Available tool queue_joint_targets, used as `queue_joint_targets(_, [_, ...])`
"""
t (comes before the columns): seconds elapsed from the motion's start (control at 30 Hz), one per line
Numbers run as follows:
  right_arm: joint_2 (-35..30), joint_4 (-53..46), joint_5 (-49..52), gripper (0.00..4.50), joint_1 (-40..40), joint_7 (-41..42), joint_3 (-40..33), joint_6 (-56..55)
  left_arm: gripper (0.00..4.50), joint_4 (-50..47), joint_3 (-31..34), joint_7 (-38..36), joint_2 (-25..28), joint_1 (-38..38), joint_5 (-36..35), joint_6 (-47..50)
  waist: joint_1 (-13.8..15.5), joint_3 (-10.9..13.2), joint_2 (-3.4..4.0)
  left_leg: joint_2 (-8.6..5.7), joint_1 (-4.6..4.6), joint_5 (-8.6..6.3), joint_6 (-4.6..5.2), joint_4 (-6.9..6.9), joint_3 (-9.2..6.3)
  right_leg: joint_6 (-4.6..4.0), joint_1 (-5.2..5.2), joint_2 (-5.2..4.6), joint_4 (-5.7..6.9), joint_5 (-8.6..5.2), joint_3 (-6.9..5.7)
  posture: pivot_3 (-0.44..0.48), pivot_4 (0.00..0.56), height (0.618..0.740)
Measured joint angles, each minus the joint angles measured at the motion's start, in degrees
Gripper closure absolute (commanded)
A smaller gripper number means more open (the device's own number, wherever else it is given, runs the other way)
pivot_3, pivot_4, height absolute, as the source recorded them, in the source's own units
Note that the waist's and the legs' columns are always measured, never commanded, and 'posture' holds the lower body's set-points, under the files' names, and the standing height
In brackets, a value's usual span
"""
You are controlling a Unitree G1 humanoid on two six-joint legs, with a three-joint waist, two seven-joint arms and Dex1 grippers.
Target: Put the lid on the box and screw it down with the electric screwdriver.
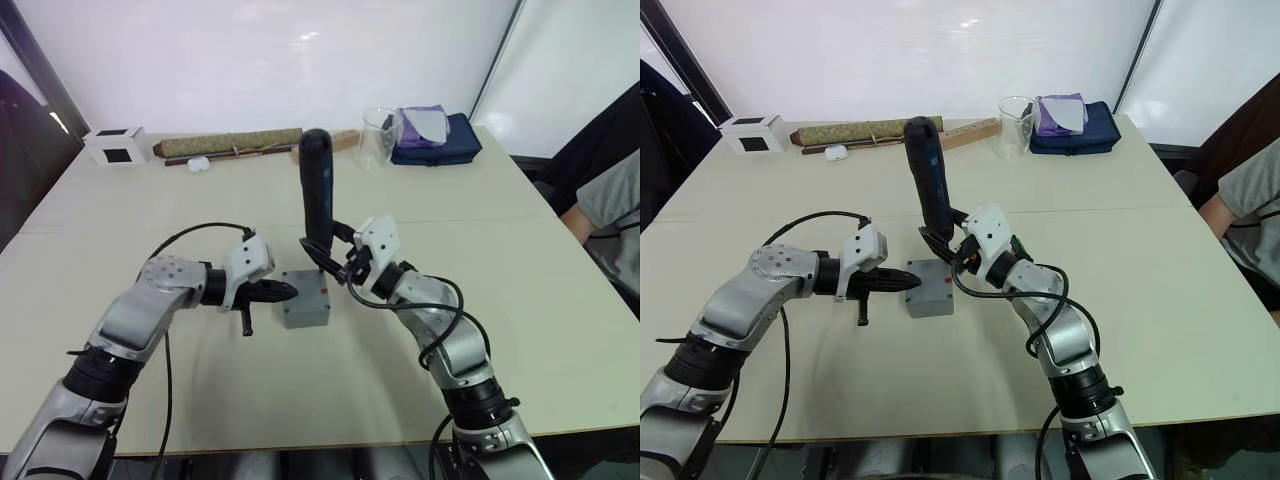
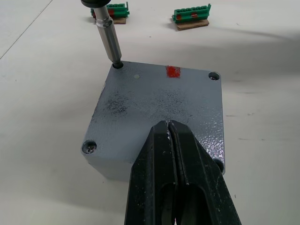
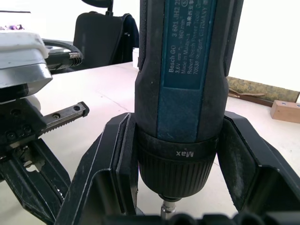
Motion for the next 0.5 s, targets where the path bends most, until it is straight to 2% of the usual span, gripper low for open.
queue_joint_targets(0.23, [-3.57,-4.19,1.45,2.36,-1.28,2.74,-0.54,3.14,4.5,1.17,-0.09,0.07,-1.35,-0.53,0.18,-0.98,1.04,0.14,0.02,-0.01,-0.19,0.0,0.0,-0.09,0.03,0.0,-0.24,0.0,-0.03,0.0,0.01,0.0,0.15,0.74])
queue_joint_targets(0.33, [-6.15,-7.31,4.1,2.36,-3.3,3.99,-1.87,8.31,4.5,1.33,0.1,0.06,-1.67,-0.65,0.17,-1.82,1.13,0.3,0.09,-0.04,-0.67,0.01,-0.01,-0.04,0.02,0.0,-0.66,0.0,0.0,0.02,0.0,0.0,0.15,0.74])
queue_joint_targets(0.4, [-7.86,-10.31,7.67,2.36,-6.49,4.4,-4.08,12.92,4.5,1.59,0.32,0.11,-2.04,-0.74,0.17,-2.66,1.11,0.38,0.16,-0.09,-1.06,0.04,-0.04,0.05,0.02,0.15,-1.05,0.01,0.06,0.15,0.0,0.0,0.15,0.74])
queue_joint_targets(0.5, [-8.09,-13.55,14.83,2.36,-14.24,2.96,-9.87,19.61,4.5,2.41,0.57,0.14,-2.67,-0.79,0.16,-3.26,1.08,0.45,0.22,-0.1,-1.07,0.04,-0.04,0.0,0.02,0.2,-1.08,0.02,0.06,0.18,-0.03,0.0,0.15,0.74])
